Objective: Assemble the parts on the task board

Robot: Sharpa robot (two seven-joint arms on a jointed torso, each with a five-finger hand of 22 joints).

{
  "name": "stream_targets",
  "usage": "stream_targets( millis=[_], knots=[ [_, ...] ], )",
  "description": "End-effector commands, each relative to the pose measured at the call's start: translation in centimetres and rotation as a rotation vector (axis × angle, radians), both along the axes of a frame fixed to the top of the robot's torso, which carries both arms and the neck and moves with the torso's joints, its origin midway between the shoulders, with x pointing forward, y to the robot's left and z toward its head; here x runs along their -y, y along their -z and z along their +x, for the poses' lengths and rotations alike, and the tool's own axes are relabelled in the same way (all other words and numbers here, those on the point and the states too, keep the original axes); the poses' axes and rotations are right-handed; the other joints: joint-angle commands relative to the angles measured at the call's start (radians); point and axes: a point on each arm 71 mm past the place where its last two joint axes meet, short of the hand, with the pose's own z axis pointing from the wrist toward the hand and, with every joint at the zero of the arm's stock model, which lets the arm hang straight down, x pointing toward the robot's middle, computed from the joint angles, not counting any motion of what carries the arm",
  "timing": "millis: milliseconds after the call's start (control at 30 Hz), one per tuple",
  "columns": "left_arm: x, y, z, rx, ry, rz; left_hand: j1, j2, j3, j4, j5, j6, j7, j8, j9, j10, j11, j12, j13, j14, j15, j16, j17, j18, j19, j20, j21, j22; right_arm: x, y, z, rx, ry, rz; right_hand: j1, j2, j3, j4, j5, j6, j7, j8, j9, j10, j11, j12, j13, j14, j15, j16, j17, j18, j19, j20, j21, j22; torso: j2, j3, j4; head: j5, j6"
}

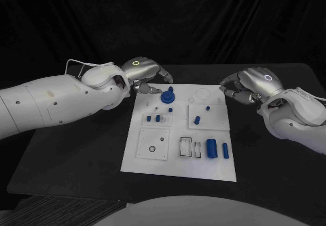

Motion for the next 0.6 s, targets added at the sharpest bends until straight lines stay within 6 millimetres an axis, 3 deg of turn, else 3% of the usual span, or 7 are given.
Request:
stream_targets(
  millis=[33, 133, 267, 333, 600],
  knots=[
    [1.0, 0.4, -1.0, 0.102, 0.147, 0.083, -0.008, 0.001, 0.002, 0.003, -0.007, 0.007, 0.003, 0.002, -0.011, 0.012, -0.004, 0.007, -0.008, 0.102, -0.002, -0.003, 0.254, 0.017, -0.008, -0.001, -0.008, 0.200, 0.0, -0.2, -0.1, 0.027, -0.012, 0.015, 0.001, -0.005, 0.005, -0.001, 0.003, 0.005, 0.000, -0.002, -0.001, 0.061, -0.002, 0.001, 0.141, 0.060, -0.006, 0.002, 0.000, 0.011, 0.038, -0.007, 0.004, 0.207, 0.005, -0.0039, -0.0019, 0.004, 0.000],
    [1.6, 0.7, -1.2, 0.091, 0.162, 0.097, -0.012, 0.003, 0.003, 0.004, -0.014, 0.015, 0.003, 0.004, -0.026, 0.031, 0.000, 0.022, -0.017, 0.102, 0.000, -0.003, 0.254, 0.017, -0.008, 0.001, -0.009, 0.200, 0.0, -0.2, 0.0, 0.029, -0.013, 0.016, 0.001, -0.006, 0.005, -0.001, 0.005, 0.004, 0.000, -0.002, -0.002, 0.061, -0.003, 0.000, 0.140, 0.060, -0.006, 0.002, 0.000, 0.011, 0.038, -0.007, 0.004, 0.207, 0.005, -0.0037, -0.0027, 0.004, 0.000],
    [2.2, 1.2, -1.5, 0.069, 0.171, 0.110, -0.015, 0.003, 0.007, 0.003, -0.015, 0.058, 0.028, 0.019, -0.041, 0.064, 0.003, 0.051, -0.021, 0.101, 0.003, -0.004, 0.253, 0.018, -0.009, 0.002, -0.011, 0.200, 0.0, -0.2, 0.0, 0.031, -0.015, 0.017, 0.001, -0.006, 0.005, -0.001, 0.005, 0.004, 0.000, -0.002, -0.002, 0.061, -0.003, 0.000, 0.140, 0.060, -0.006, 0.002, 0.000, 0.011, 0.038, -0.007, 0.004, 0.207, 0.007, -0.0071, -0.0047, 0.005, 0.000],
    [2.4, 1.4, -1.6, 0.060, 0.174, 0.113, -0.018, 0.001, 0.006, 0.004, -0.020, 0.057, 0.026, 0.016, -0.047, 0.068, 0.006, 0.056, -0.022, 0.101, 0.003, -0.004, 0.253, 0.018, -0.009, 0.003, -0.012, 0.200, 0.0, -0.1, -0.1, 0.031, -0.015, 0.017, 0.001, -0.006, 0.006, -0.001, 0.007, 0.004, 0.000, -0.002, -0.002, 0.061, -0.003, 0.000, 0.139, 0.060, -0.006, 0.002, 0.000, 0.010, 0.038, -0.007, 0.004, 0.207, 0.008, -0.0077, -0.0057, 0.004, 0.000],
    [3.1, 2.7, -2.0, 0.014, 0.184, 0.132, -0.027, 0.002, 0.006, 0.006, -0.033, 0.092, 0.041, 0.027, -0.059, 0.088, 0.002, 0.081, -0.020, 0.101, 0.003, -0.004, 0.253, 0.018, -0.008, 0.004, -0.012, 0.200, 0.1, -0.1, -0.1, 0.030, -0.014, 0.017, 0.001, -0.006, 0.006, -0.001, 0.009, 0.004, 0.000, -0.003, -0.002, 0.061, -0.003, -0.001, 0.139, 0.060, -0.006, 0.002, 0.000, 0.011, 0.038, -0.007, 0.004, 0.207, 0.006, -0.0050, -0.0036, -0.004, 0.000]
  ],
)
